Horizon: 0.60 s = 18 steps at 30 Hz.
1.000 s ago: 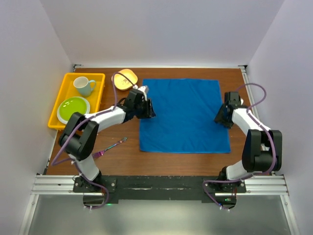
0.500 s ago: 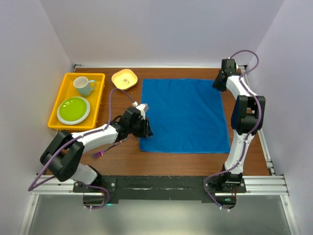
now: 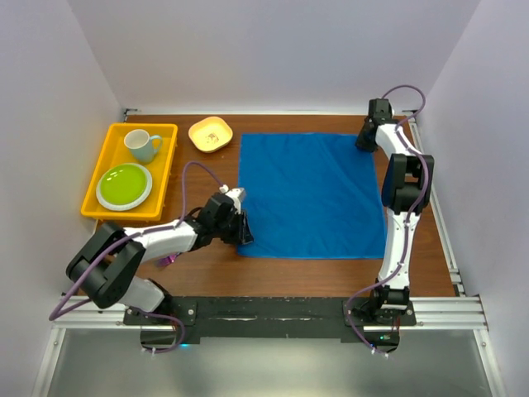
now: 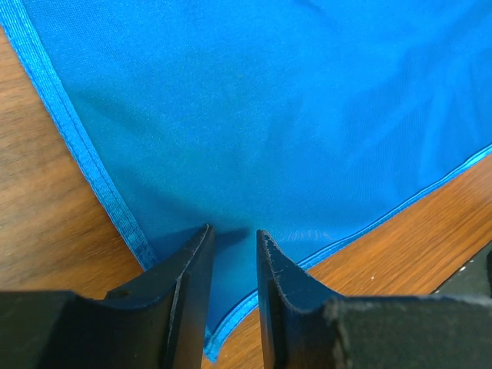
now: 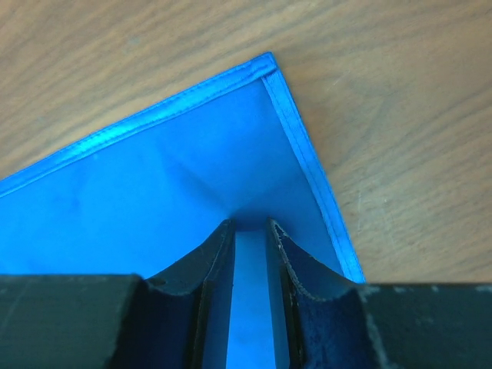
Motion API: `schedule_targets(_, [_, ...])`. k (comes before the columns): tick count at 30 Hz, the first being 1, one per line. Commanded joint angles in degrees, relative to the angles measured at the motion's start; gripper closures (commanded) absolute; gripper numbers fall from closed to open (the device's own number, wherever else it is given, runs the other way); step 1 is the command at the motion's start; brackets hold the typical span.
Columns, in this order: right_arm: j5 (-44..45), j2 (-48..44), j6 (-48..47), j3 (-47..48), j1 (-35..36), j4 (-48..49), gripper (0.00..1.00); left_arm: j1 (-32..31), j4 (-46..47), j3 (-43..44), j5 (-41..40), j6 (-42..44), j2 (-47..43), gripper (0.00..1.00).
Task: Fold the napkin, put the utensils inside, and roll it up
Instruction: Flatten the napkin out
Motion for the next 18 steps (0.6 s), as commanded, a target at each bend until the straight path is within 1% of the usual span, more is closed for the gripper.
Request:
schedule_targets(1, [2.25,2.46,-1.01,4.36,-0.95,-2.78,0.73,-0.6,2.68,-1.94,0.37,-1.45,-1.7,0.66])
schedule_targets(4, [2.16,4.23,-0.92,5.51,-1.48,-4.01,0.72,-0.87,2.33,-2.56,0.11,-1.71,-2.49,0.66])
schedule_targets(8, [2.16,4.32,-1.45,6.57,-1.48,-4.54,0.7,-0.87,0.75,-2.39,-0.59,-1.71,-5.12,0.66])
schedule_targets(9, [2.34,3.45,-1.54,7.0,-1.39,-5.5,0.69,-0.87,-1.08,-1.87,-0.85,-1.54,-5.74,0.65])
schedule_targets(11, [3.3,1.95,-1.63,8.06,-0.69,-7.17,0.66,-0.87,-4.33,0.94,-1.38,-0.84,-8.55,0.61])
schedule_targets(12, [4.52,1.07,-2.15,8.58,-0.16,-9.7,0.59,-0.87,-7.48,2.34,-1.99,-0.57,-9.78,0.58])
schedule_targets(13, [5.49,-1.98,-2.68,8.42,0.54,-10.86,0.55,-0.78,-9.34,5.23,-3.74,0.12,-12.31,0.52])
schedule_targets(14, [8.37,-3.75,-2.94,7.72,2.11,-11.91,0.5,-0.78,-10.93,6.74,-4.71,0.39,-13.64,0.49])
schedule_targets(15, [9.45,-6.21,-3.21,6.49,2.56,-13.49,0.4,-0.69,-13.9,8.23,-5.77,0.74,-15.05,0.43])
schedule_targets(16, [9.98,-11.19,-3.3,2.13,4.48,-13.59,0.33,-0.6,-15.32,11.03,-7.87,1.01,-17.59,0.4])
schedule_targets(17, [12.33,-14.55,-2.95,-0.61,6.94,-14.11,0.28,-0.34,-17.77,12.37,-8.58,1.1,-18.92,0.38])
schedule_targets(18, [12.53,-17.54,-2.42,-3.6,8.18,-14.29,0.21,0.01,-19.1,13.51,-9.29,1.1,-20.06,0.36])
